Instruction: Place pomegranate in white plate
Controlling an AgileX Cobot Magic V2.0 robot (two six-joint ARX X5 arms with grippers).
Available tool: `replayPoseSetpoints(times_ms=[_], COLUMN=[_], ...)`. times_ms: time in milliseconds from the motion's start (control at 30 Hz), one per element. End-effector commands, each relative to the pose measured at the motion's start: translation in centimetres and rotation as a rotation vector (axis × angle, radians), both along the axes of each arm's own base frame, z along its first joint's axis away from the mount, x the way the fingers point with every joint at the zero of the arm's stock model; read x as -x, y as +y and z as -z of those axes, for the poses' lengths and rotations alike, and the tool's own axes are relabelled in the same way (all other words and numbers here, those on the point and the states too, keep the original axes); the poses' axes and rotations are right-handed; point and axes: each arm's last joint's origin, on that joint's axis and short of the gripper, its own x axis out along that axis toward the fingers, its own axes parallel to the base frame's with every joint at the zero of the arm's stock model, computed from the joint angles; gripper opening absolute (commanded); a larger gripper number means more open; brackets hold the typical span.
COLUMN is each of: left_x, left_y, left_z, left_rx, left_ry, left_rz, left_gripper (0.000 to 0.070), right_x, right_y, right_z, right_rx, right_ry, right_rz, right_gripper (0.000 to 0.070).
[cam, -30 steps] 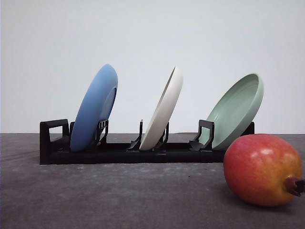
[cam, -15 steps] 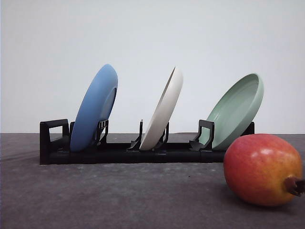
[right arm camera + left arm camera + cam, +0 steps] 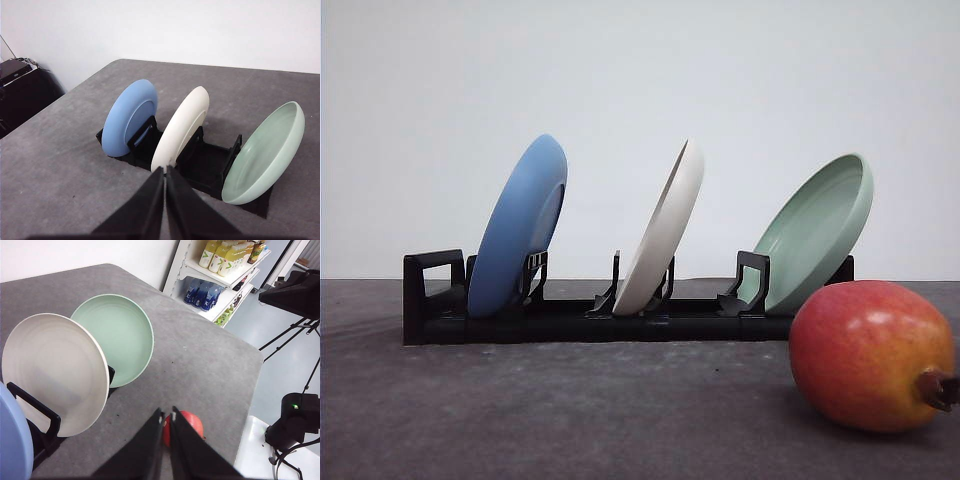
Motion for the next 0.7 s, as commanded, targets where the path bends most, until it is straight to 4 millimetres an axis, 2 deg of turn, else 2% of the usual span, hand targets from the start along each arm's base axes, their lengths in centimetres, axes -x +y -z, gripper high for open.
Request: replayPoseSetpoints(times_ms=[0,33,67,233,267,300,500,667], left_x=[-0.2,-0.2,-0.3,-0.7,-0.8,-0.9,-2.3,-4.3], left_y=[-0.1,-0.2,-0.2,-0.4,-0.5,-0.6,-2.3,-5.9], left_z=[-0.5,-0.5,-0.4,-0.2,-0.1,0.0,0.7,2.0], left_rx=[-0.002,-0.003,-0.003,-0.007,-0.008,-0.008,0.013,-0.019], left_ry=[-0.035,-0.034,-0.031,-0.017,-0.013,-0.01,0.065,0.123], left_rz=[0.015,0.015,0.015,0.019,0.022,0.025,0.042,0.015], left_gripper=[0.0065,0.0116,0.0189,0.0626,0.0652,0.0647,0.0635,0.0635], right_x=[0.1,0.1,0.1,0.1,0.1,0.1,0.1,0.1], right_y=[0.0,0.0,0.0,0.0,0.0,0.0,0.0,0.0], right_z=[-0.6,-0.6,-0.6,-0.6,-0.6,-0.6,-0.6,-0.6], right_rx=[0.001,0.002,0.002,0.002,0.002,0.002,0.002,0.002], right_ry=[-0.025,-0.025,-0.026,-0.025,-0.025,-0.025,-0.025,-0.025], right_rz=[-0.006,-0.005,-0.004,-0.002,-0.002,-0.002,-0.002,-0.002], right_gripper=[0.0019,0.005,0.0124,0.0587,0.0621,0.0632,0.0632,0.0632])
